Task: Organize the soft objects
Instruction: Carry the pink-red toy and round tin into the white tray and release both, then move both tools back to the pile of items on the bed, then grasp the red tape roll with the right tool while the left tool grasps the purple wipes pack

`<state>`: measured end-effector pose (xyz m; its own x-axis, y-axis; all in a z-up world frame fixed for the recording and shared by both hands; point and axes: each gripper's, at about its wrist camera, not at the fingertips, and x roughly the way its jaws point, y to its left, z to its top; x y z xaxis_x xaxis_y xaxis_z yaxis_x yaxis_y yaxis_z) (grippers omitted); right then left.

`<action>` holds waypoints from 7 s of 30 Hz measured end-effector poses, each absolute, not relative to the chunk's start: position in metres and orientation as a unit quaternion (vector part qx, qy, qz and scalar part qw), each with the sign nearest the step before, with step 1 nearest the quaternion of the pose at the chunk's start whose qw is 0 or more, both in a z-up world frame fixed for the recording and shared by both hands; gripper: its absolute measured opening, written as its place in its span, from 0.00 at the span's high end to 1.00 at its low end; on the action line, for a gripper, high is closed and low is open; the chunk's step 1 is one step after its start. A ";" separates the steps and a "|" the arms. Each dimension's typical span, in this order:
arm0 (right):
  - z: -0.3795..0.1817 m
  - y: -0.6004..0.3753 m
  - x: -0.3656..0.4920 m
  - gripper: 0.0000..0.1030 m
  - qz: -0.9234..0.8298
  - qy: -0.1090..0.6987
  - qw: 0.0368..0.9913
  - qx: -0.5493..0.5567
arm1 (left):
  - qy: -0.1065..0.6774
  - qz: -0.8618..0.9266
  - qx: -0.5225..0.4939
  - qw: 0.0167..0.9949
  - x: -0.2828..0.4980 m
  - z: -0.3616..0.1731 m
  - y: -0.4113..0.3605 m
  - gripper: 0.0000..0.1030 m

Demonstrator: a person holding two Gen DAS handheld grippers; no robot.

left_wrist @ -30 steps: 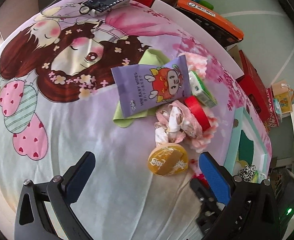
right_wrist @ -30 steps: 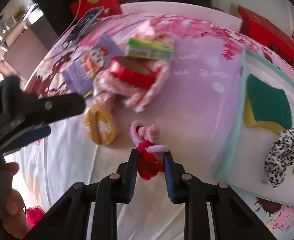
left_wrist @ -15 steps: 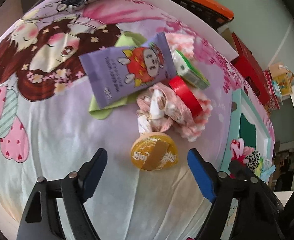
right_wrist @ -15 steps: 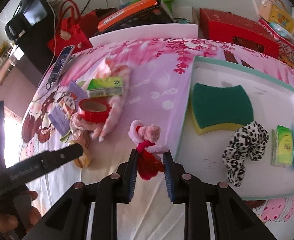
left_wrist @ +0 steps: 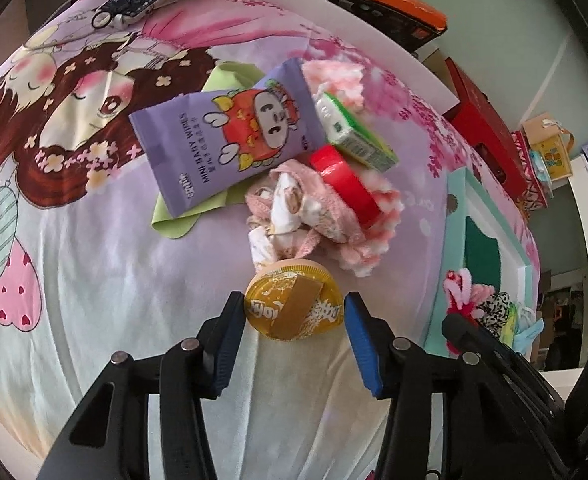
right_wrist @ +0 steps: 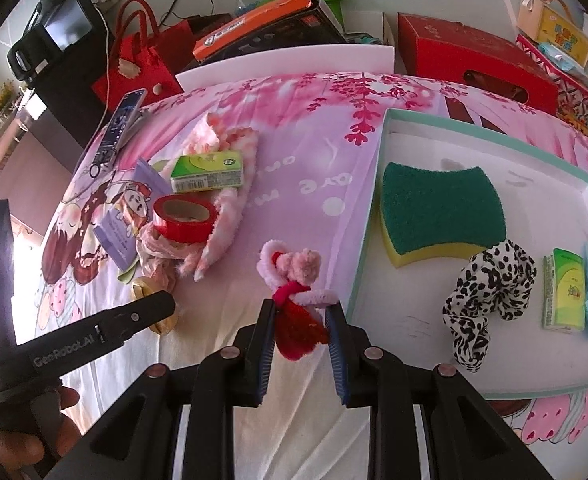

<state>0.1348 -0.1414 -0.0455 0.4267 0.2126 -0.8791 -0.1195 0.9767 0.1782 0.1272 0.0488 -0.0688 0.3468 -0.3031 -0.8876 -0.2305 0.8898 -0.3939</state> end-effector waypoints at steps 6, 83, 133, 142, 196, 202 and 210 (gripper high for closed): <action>-0.034 -0.147 0.132 0.74 0.094 0.512 0.852 0.053 | 0.552 -0.035 -0.226 0.802 0.124 -0.052 0.044 0.50; -0.024 -0.338 0.166 0.00 -0.187 0.474 0.851 0.129 | 0.480 -0.067 -0.027 0.875 0.237 -0.027 -0.137 0.01; 0.058 -0.169 0.168 0.00 0.008 0.416 0.907 0.067 | 0.458 0.145 -0.098 0.872 0.161 0.013 0.105 0.01; 0.008 -0.115 0.189 0.00 0.106 0.459 0.877 0.092 | 0.479 0.136 -0.157 0.853 0.169 -0.006 0.124 0.01; -0.088 -0.088 0.210 0.34 0.206 0.534 0.788 0.227 | 0.525 0.081 -0.341 0.775 0.187 -0.074 0.135 0.01; -0.088 -0.093 0.209 0.45 0.191 0.533 0.791 0.230 | 0.523 0.084 -0.344 0.776 0.188 -0.078 0.136 0.08; -0.082 -0.101 0.207 0.72 0.173 0.525 0.802 0.227 | 0.517 0.078 -0.353 0.776 0.187 -0.076 0.136 0.38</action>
<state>0.2071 -0.1010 -0.0824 0.3887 0.5151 -0.7639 -0.0385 0.8375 0.5451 0.1865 0.1359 -0.0756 0.4530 -0.2430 -0.8577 -0.4866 0.7387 -0.4663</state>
